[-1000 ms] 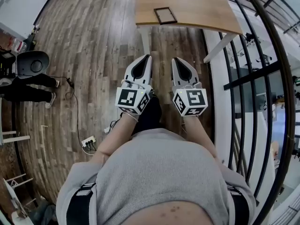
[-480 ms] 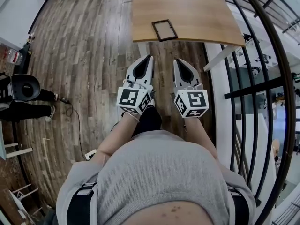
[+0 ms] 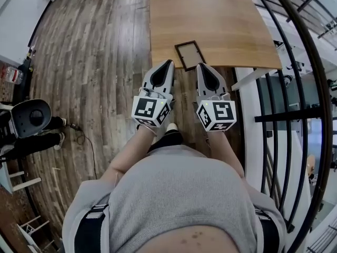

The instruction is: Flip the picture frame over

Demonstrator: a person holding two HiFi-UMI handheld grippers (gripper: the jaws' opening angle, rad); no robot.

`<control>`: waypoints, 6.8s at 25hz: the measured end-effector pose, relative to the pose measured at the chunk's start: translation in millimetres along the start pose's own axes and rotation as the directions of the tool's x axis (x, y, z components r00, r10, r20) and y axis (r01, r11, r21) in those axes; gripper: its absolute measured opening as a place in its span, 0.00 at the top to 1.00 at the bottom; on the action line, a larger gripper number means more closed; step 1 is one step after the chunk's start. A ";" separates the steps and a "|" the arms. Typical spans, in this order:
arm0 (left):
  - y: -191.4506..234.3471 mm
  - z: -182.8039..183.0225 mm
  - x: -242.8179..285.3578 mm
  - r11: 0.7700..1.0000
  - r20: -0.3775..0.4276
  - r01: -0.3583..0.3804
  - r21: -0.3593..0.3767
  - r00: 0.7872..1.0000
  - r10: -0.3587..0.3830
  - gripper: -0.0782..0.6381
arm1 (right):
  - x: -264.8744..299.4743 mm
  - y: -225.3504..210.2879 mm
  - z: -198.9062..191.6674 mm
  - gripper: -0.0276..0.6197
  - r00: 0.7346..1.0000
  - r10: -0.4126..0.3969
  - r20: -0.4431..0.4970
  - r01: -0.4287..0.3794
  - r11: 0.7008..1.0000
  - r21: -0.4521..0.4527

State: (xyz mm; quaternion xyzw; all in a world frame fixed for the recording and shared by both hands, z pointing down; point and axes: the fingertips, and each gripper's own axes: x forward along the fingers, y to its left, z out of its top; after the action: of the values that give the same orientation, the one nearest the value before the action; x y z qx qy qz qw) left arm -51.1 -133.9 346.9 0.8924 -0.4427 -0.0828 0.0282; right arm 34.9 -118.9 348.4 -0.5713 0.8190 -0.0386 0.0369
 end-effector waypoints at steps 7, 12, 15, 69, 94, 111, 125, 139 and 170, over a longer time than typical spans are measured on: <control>18.7 -2.1 34.1 0.999 -0.012 0.033 -0.003 0.999 -0.033 0.88 | 38.5 -10.3 -6.1 0.93 1.000 -0.004 -0.016 0.004 0.999 0.037; 24.0 -2.3 44.4 0.999 -0.015 0.025 -0.019 1.000 -0.025 0.88 | 46.8 -20.3 -9.2 0.93 0.999 -0.012 -0.036 0.013 1.000 0.023; 26.4 -1.8 51.0 1.000 -0.010 0.007 -0.026 1.000 -0.007 0.88 | 48.7 -30.2 -16.0 0.93 0.999 -0.011 -0.049 0.011 1.000 0.015; 46.2 -45.9 34.1 0.992 -0.156 -0.116 -0.050 0.982 0.107 0.88 | 70.6 -95.7 -235.4 0.82 0.985 -0.072 -0.159 0.165 0.097 0.981; 26.9 -43.5 51.4 0.996 -0.137 -0.048 -0.071 0.990 0.038 0.88 | 84.6 -146.1 -123.4 0.82 0.955 -0.142 -0.259 0.159 0.986 0.047; 31.4 -49.5 50.2 0.994 -0.150 -0.059 -0.088 0.988 0.045 0.88 | 89.0 -94.9 -166.6 0.82 0.903 -0.078 -0.422 -0.388 0.269 -0.881; 33.6 -56.5 43.0 0.992 -0.165 -0.077 -0.097 0.984 0.060 0.88 | 74.7 -90.2 -246.9 0.82 0.715 -0.237 -0.658 -0.652 0.114 -0.749; 35.8 -55.2 42.7 0.993 -0.166 -0.085 -0.087 0.984 0.069 0.88 | 82.2 -86.9 -246.4 0.59 0.690 -0.246 -0.681 -0.639 0.234 -0.732; 4.9 -23.9 71.7 0.998 -0.079 0.028 -0.064 0.996 -0.033 0.88 | 64.9 -52.6 4.9 0.93 0.997 -0.044 -0.059 0.043 0.999 -0.012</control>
State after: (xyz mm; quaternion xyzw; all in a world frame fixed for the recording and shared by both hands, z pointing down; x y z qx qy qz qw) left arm -8.2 -194.4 362.3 0.9004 -0.4246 -0.0612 0.0728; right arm 62.2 -198.0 348.0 -0.5878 0.8073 -0.0519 0.0085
